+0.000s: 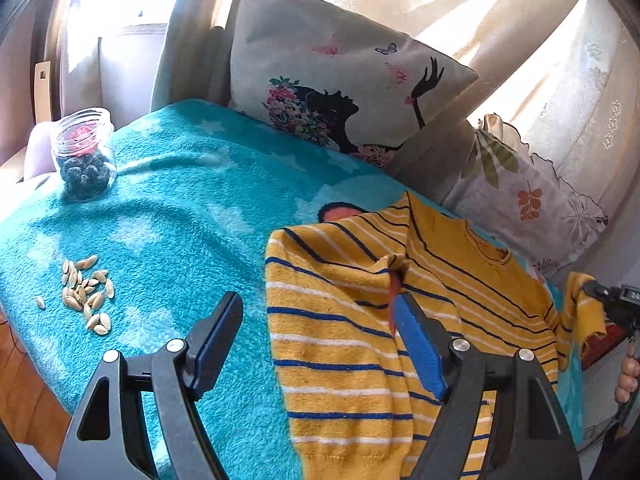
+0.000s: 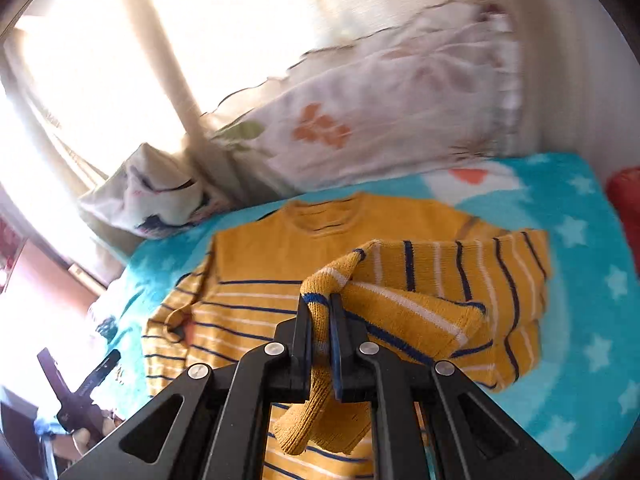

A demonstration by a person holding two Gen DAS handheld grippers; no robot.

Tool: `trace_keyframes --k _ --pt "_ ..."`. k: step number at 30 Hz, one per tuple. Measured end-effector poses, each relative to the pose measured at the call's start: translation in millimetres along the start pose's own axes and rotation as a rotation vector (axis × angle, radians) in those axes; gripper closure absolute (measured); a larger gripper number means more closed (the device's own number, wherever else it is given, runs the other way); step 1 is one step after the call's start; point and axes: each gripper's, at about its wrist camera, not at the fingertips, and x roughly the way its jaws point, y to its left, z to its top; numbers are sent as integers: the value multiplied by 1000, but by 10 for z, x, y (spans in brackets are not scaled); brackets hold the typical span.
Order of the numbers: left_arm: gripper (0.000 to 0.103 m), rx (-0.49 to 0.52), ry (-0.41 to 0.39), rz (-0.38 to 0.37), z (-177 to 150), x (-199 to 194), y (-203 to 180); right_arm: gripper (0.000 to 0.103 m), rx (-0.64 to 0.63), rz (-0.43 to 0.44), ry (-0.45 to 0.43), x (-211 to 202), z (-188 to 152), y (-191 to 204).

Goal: Fold small clothes

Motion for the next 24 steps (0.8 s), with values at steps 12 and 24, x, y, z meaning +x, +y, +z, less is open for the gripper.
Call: trace_keyframes --k 12,24 --pt "26 -8 20 30 -51 -12 184 63 -115 200 226 1850 34 889" --pt "26 15 132 -22 -184 376 67 49 -176 -66 104 1051 -325 144"
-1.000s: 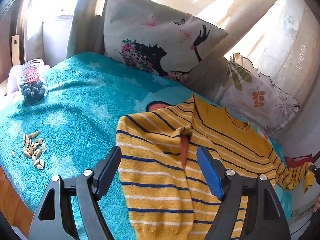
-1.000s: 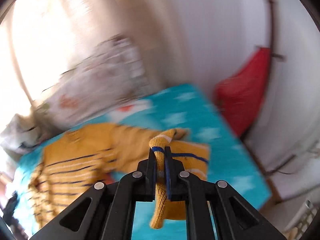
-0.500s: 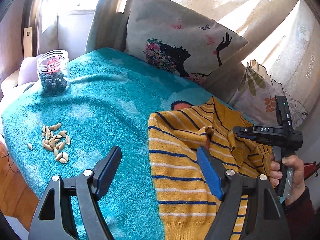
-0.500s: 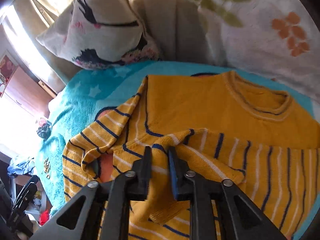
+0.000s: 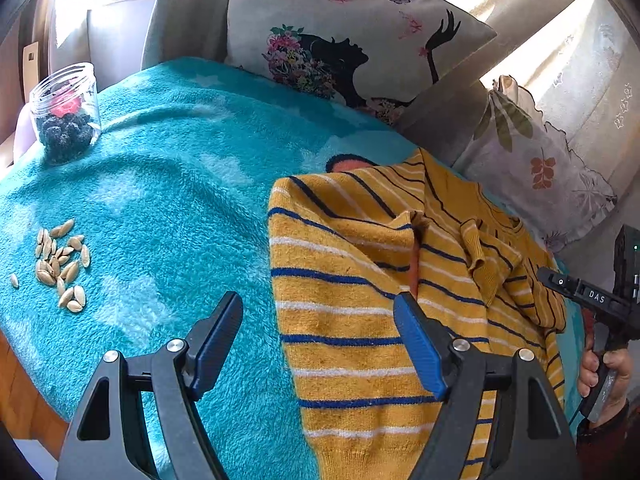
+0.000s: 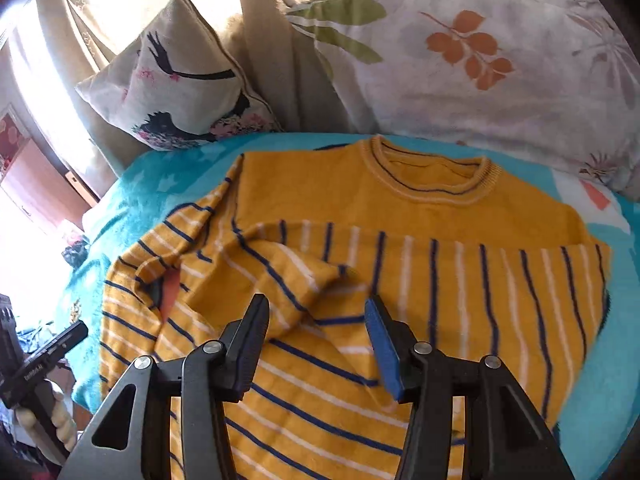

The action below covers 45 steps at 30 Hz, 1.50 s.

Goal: Fold small clothes

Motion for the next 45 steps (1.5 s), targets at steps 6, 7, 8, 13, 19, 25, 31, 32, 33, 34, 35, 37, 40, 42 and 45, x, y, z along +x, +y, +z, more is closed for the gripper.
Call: trace_keyframes --k 6,7,8,13,19,25,31,32,33,34,35,37,40,42,45 --pt "26 20 7 -3 -12 29 -105 49 -107 23 -12 24 -117 182" --pt "26 17 7 -2 -12 16 -100 49 -144 32 -3 78 -119 319" --pt "26 10 4 1 -14 -1 -87 49 -168 50 9 143 -128 435" --pt "26 -29 -17 38 -3 -108 54 93 -225 56 91 656 -182 900" --pt "26 -69 -46 75 41 -222 259 87 -313 254 78 502 -271 1358" --pt "26 -139 -47 68 53 -247 475 56 -272 422 181 445 -564 1667" --pt "26 -131 -52 46 27 -314 441 63 -341 289 202 579 -905 2024" --pt "26 -125 -55 45 25 -337 426 74 -350 293 193 558 -904 2057" --pt "26 -120 -60 45 25 -360 410 93 -354 320 197 531 -894 2084" --pt "26 -117 -65 44 29 -385 396 93 -346 339 194 487 -872 2098" --pt "26 -116 -72 43 35 -409 385 93 -339 347 172 420 -845 2094" --pt "26 -112 -84 44 50 -446 355 93 -349 341 119 244 -753 2057" --pt "26 -92 -88 41 80 -460 261 93 -331 345 56 -46 -552 1902" --pt "26 -68 -86 32 104 -450 157 93 -299 334 12 -239 -392 1673" --pt "26 -23 -83 18 138 -407 -25 93 -208 285 -57 -510 -126 1140"
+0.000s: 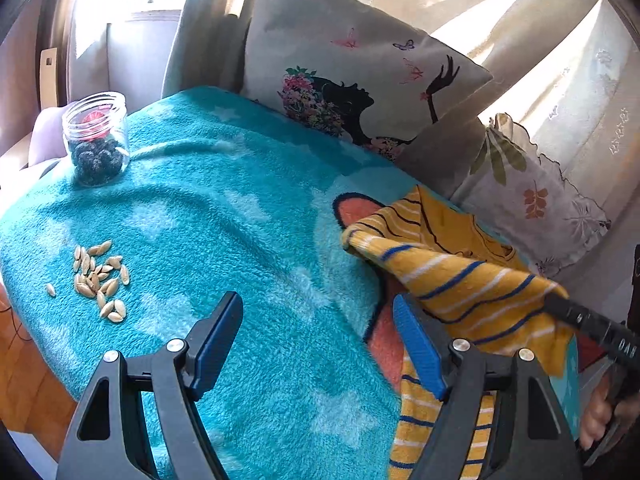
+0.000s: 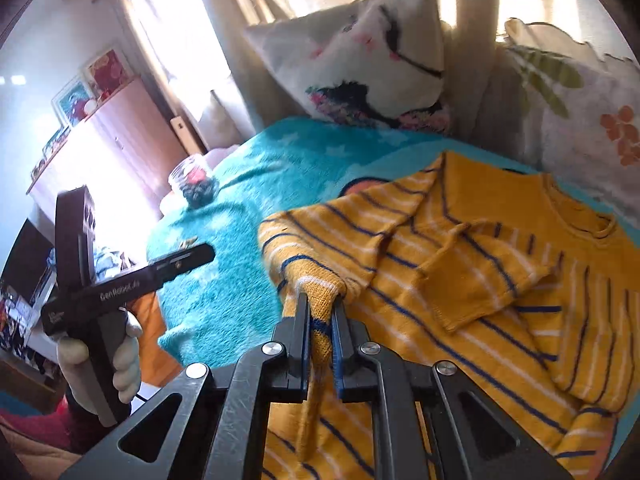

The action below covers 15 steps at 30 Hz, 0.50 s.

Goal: Fold small clothes

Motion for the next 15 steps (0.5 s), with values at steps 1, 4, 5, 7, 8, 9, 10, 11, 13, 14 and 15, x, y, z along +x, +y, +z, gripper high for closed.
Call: trace_keyframes --k 1,4,5,7,8,9,10,11,13,14,15 --pt "26 14 4 -5 4 25 -60 93 23 -35 -29 -131 52 -164" --pt "26 43 26 -22 5 124 -216 93 109 -192 -100 -501 146 -795" --pt "26 51 34 -25 3 164 -268 93 130 -262 -112 -582 156 -1010" --pt "26 67 52 -29 -14 239 -370 87 132 -479 -86 -602 131 -1429" --pt "26 77 62 -32 -25 276 -424 81 151 -581 -46 -566 93 -1615" --pt "26 90 69 -33 -40 307 -476 71 193 -661 -6 -548 30 -1812" --pt "26 105 76 -31 -56 341 -526 69 236 -660 3 -571 -45 -1954" --pt "26 119 85 -25 -72 385 -575 68 275 -611 -9 -609 -116 -2043" --pt "26 133 114 -17 -112 496 -650 61 325 -520 -47 -685 -248 -2109" --pt "26 132 132 -17 -133 552 -671 53 331 -510 -55 -716 -317 -2119" --pt "26 130 150 -20 -157 607 -693 50 333 -513 -57 -721 -380 -2103"
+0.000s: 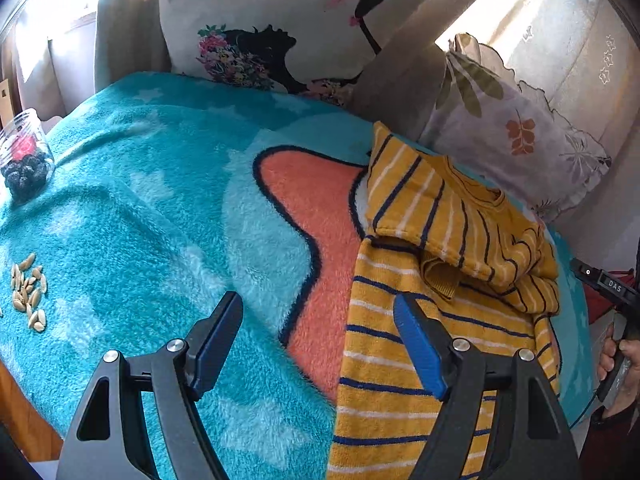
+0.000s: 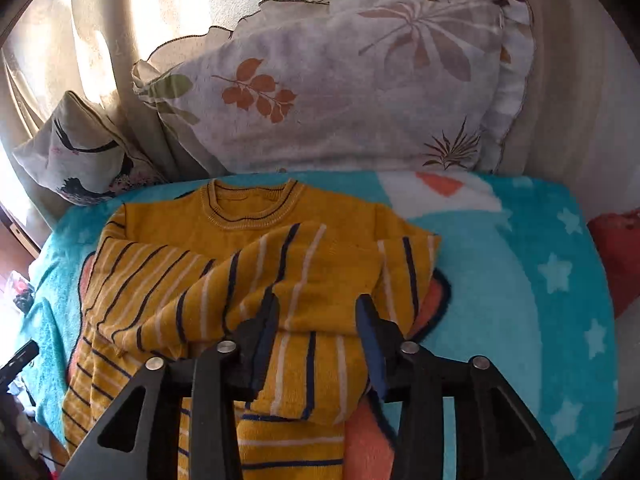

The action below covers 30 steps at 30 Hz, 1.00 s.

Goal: Fold small clothes

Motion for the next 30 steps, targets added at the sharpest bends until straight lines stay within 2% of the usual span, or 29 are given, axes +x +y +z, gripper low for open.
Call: trace_keyframes --k 2,7,9,11,12,14,16,18,20,23,24,25,26,28,30 --pt "26 4 27 -5 -36 93 -44 49 16 9 13 -38 -151 -127" --pt "26 13 90 -15 -146 297 -139 48 71 125 114 -36 -603 -237" --pt "26 8 108 -24 -174 337 -174 48 63 107 86 -78 -669 -206" --pt "26 5 107 -43 -183 322 -227 48 38 77 -4 -169 -581 -153" --pt "26 7 104 -58 -177 308 -269 48 43 93 -22 -169 -513 -148" --pt "26 21 96 -95 -132 289 -389 48 123 192 -6 -36 -345 -203" --pt "26 40 81 -141 -29 314 -525 48 194 262 49 210 -203 -239" --pt "26 40 92 -172 102 454 -630 48 265 280 121 491 -130 -253" --pt "26 30 117 -204 229 650 -704 48 341 286 149 660 -106 -273" --pt "26 0 165 -208 387 974 -744 48 432 279 87 707 -98 -311" --pt "26 -13 161 -206 437 1040 -750 56 452 286 64 710 -92 -339" --pt "26 -21 151 -201 493 1083 -758 82 469 297 41 716 -82 -358" --pt "28 -26 144 -194 551 1108 -765 93 473 307 37 741 -56 -377" --pt "49 -34 137 -191 666 1126 -780 96 477 325 18 732 17 -426" --pt "60 -41 138 -175 726 1107 -779 96 485 348 -31 600 68 -479"
